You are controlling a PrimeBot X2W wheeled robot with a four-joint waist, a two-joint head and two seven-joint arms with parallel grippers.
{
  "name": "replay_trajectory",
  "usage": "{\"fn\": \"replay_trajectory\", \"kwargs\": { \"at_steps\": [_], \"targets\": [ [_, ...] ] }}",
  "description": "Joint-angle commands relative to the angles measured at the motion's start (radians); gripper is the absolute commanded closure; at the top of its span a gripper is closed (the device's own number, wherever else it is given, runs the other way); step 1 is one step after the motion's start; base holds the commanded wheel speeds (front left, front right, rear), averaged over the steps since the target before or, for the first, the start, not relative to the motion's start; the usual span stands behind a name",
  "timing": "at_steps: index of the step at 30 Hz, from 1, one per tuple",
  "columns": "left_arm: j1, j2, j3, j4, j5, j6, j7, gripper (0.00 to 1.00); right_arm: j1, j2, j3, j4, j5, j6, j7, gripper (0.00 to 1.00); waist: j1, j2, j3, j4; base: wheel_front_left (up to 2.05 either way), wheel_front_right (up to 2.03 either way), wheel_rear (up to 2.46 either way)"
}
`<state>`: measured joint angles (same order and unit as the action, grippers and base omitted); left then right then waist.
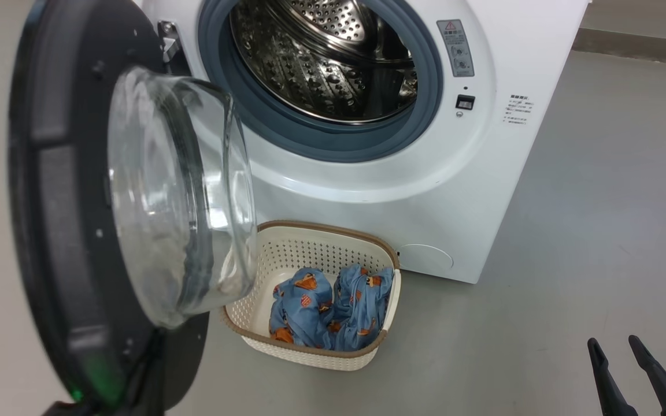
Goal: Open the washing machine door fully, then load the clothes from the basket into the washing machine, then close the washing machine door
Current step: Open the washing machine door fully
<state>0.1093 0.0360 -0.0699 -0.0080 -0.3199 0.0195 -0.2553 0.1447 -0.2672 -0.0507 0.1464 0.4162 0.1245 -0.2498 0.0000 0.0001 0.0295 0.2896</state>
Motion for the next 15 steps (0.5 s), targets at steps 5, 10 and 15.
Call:
{"fn": "replay_trajectory", "kwargs": {
  "at_steps": [5,10,15],
  "targets": [
    [-0.015,0.018,0.134,-0.015,0.001,0.024,-0.006,1.00,-0.018,-0.026,0.014,-0.029,0.000,0.006,-0.012,0.00,0.0000,-0.0001,0.010,0.008,0.00,0.00,0.00],
    [-0.027,0.039,0.214,0.001,-0.002,0.031,-0.006,1.00,-0.022,-0.025,0.014,-0.034,-0.001,0.006,-0.012,0.00,0.0000,-0.0001,0.025,0.010,0.00,0.00,0.00],
    [-0.067,0.066,0.294,0.035,-0.002,0.045,-0.006,1.00,-0.033,-0.030,0.006,-0.044,-0.001,0.006,-0.012,0.00,0.0000,-0.0001,0.058,0.014,0.00,0.00,0.00]
  ]
}}
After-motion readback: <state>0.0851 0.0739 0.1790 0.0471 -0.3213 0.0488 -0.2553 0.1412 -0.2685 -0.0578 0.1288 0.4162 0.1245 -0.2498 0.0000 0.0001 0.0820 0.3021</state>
